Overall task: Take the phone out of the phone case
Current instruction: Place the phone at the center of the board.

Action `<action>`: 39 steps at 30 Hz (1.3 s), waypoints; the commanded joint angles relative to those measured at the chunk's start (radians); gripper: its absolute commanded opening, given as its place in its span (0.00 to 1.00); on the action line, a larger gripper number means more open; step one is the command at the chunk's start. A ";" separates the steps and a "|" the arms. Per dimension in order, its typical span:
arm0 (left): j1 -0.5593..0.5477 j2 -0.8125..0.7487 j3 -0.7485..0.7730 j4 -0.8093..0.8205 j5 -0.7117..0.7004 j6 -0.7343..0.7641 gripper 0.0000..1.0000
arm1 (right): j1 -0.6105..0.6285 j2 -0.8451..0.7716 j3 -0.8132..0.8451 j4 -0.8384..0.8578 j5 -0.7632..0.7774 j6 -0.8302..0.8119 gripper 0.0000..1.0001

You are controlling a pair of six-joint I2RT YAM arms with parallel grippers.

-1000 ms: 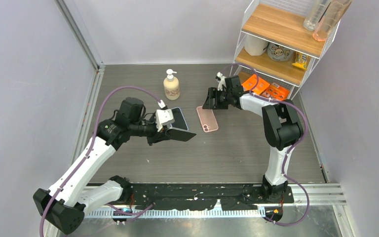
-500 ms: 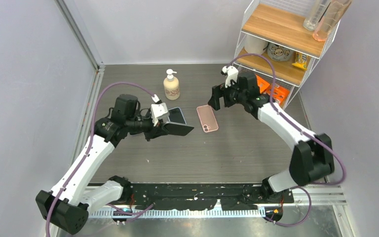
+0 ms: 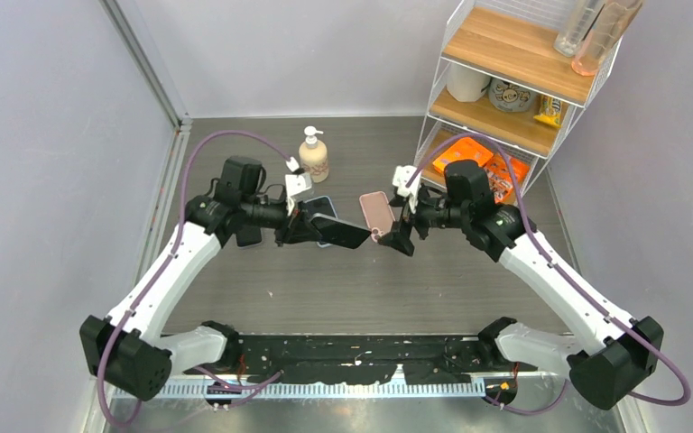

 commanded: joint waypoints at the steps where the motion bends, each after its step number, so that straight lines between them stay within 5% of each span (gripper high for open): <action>1: -0.015 0.039 0.088 0.025 0.111 -0.017 0.00 | 0.050 0.026 0.037 -0.099 -0.069 -0.130 1.00; 12: -0.120 0.085 0.094 0.073 0.093 -0.015 0.00 | 0.133 0.206 0.171 -0.125 -0.124 -0.136 0.86; 16: -0.130 0.102 0.094 0.105 0.076 -0.029 0.00 | 0.143 0.263 0.207 -0.152 -0.199 -0.115 0.58; 20: -0.130 0.119 0.094 0.127 0.052 -0.032 0.00 | 0.142 0.287 0.193 -0.145 -0.262 -0.076 0.15; 22: -0.129 0.124 0.099 0.126 0.035 -0.032 0.01 | 0.132 0.286 0.164 -0.116 -0.277 -0.033 0.06; 25: -0.122 0.125 0.111 0.110 -0.007 -0.024 0.33 | 0.078 0.264 0.049 0.024 -0.328 0.175 0.05; 27: -0.107 0.120 0.116 0.100 -0.056 -0.022 0.72 | 0.015 0.250 -0.053 0.184 -0.358 0.353 0.05; 30: -0.071 0.102 0.128 0.092 -0.111 -0.015 0.97 | -0.048 0.224 -0.178 0.394 -0.336 0.522 0.05; 39: -0.037 0.075 0.165 0.021 -0.213 0.012 1.00 | -0.055 0.143 -0.526 0.656 -0.208 0.763 0.05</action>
